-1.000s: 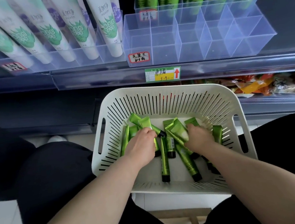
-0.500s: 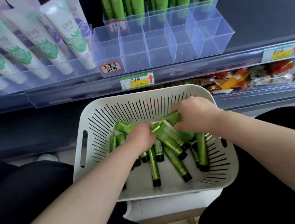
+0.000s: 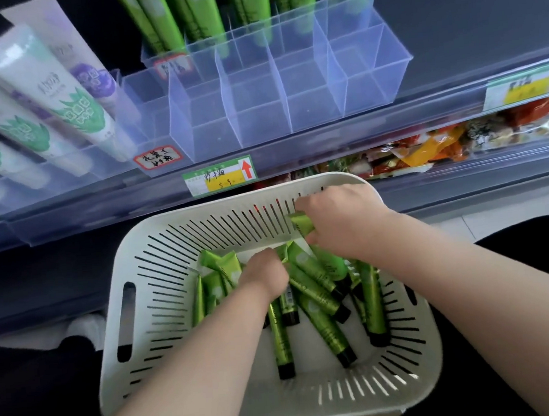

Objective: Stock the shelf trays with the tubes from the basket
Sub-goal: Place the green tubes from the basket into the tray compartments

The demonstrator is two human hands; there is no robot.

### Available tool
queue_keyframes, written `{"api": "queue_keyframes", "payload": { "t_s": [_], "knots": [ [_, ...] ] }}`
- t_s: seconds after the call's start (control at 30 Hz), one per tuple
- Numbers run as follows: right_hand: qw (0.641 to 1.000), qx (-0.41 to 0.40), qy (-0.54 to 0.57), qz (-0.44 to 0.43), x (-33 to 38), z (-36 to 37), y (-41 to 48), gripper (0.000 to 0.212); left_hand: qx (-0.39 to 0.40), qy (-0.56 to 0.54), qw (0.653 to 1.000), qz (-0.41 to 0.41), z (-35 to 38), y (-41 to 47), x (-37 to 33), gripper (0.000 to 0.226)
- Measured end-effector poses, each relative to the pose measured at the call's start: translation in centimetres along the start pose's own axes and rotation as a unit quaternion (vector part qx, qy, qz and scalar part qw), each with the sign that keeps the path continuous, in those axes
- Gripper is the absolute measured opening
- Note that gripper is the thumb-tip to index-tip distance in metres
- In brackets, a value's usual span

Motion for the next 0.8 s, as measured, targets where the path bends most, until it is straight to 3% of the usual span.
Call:
{"api": "queue_keyframes", "payload": {
  "t_s": [0.2, 0.33, 0.57, 0.8],
  "knots": [
    [1.000, 0.005, 0.012, 0.019, -1.3, 0.3, -1.2, 0.035, 0.004, -0.084, 0.996, 0.012, 0.5, -0.9, -1.1, 0.021],
    [0.999, -0.013, 0.014, 0.029, -1.0, -0.7, -1.6, 0.032, -0.053, -0.129, 0.988, 0.067, -0.4, -3.0, -1.9, 0.014],
    [0.988, -0.152, -0.006, 0.024, 0.8, -5.7, -5.7, 0.027, -0.214, 0.005, 0.962, 0.170, -8.2, -9.8, -3.7, 0.008],
    [0.949, -0.309, 0.015, 0.056, 0.5, -14.2, -10.1, 0.025, -0.364, -0.012, 0.904, 0.222, -18.5, -17.3, -7.9, 0.011]
  ]
}}
Point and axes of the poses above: each hand's wrist, its own y-axis towards the middle knuckle, its own z-axis out of the palm, x = y × z, the point moved 6 cm from there along y, towards the middle knuckle
